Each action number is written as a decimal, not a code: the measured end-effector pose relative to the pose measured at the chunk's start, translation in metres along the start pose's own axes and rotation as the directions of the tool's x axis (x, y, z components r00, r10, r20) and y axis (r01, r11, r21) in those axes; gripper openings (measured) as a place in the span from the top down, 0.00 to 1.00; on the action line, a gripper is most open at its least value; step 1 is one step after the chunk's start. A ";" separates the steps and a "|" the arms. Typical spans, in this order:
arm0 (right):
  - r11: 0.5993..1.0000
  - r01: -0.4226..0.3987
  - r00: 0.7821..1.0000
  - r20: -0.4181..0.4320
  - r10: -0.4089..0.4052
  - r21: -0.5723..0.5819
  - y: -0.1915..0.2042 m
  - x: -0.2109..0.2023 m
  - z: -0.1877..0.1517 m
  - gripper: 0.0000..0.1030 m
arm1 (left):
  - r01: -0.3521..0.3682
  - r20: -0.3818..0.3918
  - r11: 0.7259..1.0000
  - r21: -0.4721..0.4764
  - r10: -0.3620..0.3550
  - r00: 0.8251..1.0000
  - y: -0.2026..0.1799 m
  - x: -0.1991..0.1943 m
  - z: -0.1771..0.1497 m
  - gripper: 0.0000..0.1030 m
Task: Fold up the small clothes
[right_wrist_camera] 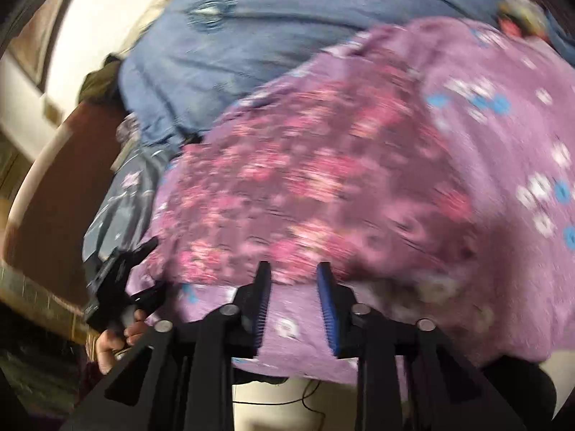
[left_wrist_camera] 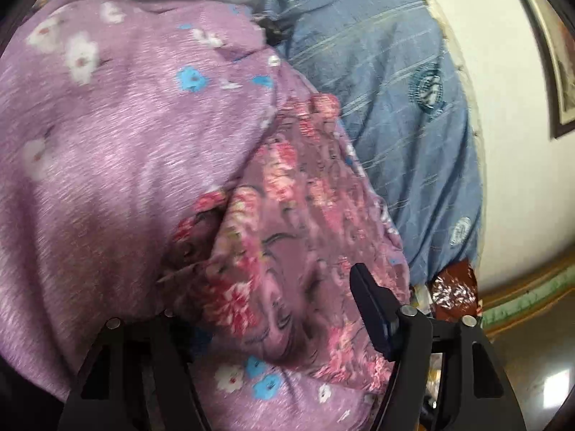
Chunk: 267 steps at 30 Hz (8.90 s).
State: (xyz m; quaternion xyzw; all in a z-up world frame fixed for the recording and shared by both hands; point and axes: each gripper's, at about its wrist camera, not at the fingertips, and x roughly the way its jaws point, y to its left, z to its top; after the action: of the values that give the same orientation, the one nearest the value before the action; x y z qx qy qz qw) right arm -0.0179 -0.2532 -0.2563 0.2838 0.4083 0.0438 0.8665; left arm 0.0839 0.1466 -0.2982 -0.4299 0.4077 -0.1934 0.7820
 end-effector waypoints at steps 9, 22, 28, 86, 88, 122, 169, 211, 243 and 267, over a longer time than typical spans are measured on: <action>0.993 0.108 0.994 0.025 -0.107 -0.039 0.033 0.103 0.047 0.91 | 0.003 -0.044 0.999 0.052 -0.001 0.999 -0.009 0.045 0.002 0.46; 0.991 -0.067 0.988 0.144 0.050 0.119 -0.047 0.051 0.063 0.86 | -0.134 0.065 0.897 0.422 0.117 0.991 -0.089 0.046 -0.017 0.92; 0.922 -0.146 0.976 0.204 0.076 0.359 -0.126 0.019 0.079 0.86 | -0.115 0.036 0.762 0.637 0.120 0.992 -0.180 0.070 -0.056 0.93; 0.973 0.048 0.992 0.102 -0.073 0.224 -0.121 -0.030 0.048 0.94 | -0.133 -0.250 0.764 0.632 0.363 0.898 -0.192 0.174 -0.109 0.40; 0.979 0.048 0.990 0.123 -0.074 0.199 -0.111 -0.045 0.041 0.96 | -0.135 -0.215 0.744 0.654 0.355 0.910 -0.197 0.169 -0.108 0.40; 0.984 0.109 0.980 0.153 -0.130 0.140 -0.094 0.003 0.135 0.79 | -0.209 -0.028 0.547 0.811 0.392 0.919 -0.238 0.219 -0.087 0.30; 0.879 0.467 0.879 0.153 -0.451 -0.094 -0.045 0.107 0.149 0.73 | -0.361 0.191 0.481 0.799 0.367 0.911 -0.218 0.266 -0.073 0.15; 0.939 0.333 0.919 0.192 -0.344 0.091 -0.103 0.074 0.173 0.70 | -0.243 0.034 0.569 0.786 0.352 0.935 -0.204 0.259 -0.063 0.15; 0.961 0.271 0.947 0.166 -0.275 0.047 -0.093 0.085 0.185 0.80 | -0.276 0.116 0.550 0.788 0.308 0.944 -0.206 0.258 -0.050 0.15; 0.950 0.313 0.947 0.074 -0.313 0.014 -0.059 0.056 0.088 0.80 | -0.136 -0.035 0.485 0.864 0.328 0.944 -0.202 0.232 -0.097 0.14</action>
State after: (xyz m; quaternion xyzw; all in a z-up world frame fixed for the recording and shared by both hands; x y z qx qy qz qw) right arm 0.0740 -0.3256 -0.2814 0.2179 0.4154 -0.1053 0.8769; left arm 0.1533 -0.1666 -0.2688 0.0885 0.3896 -0.3011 0.8659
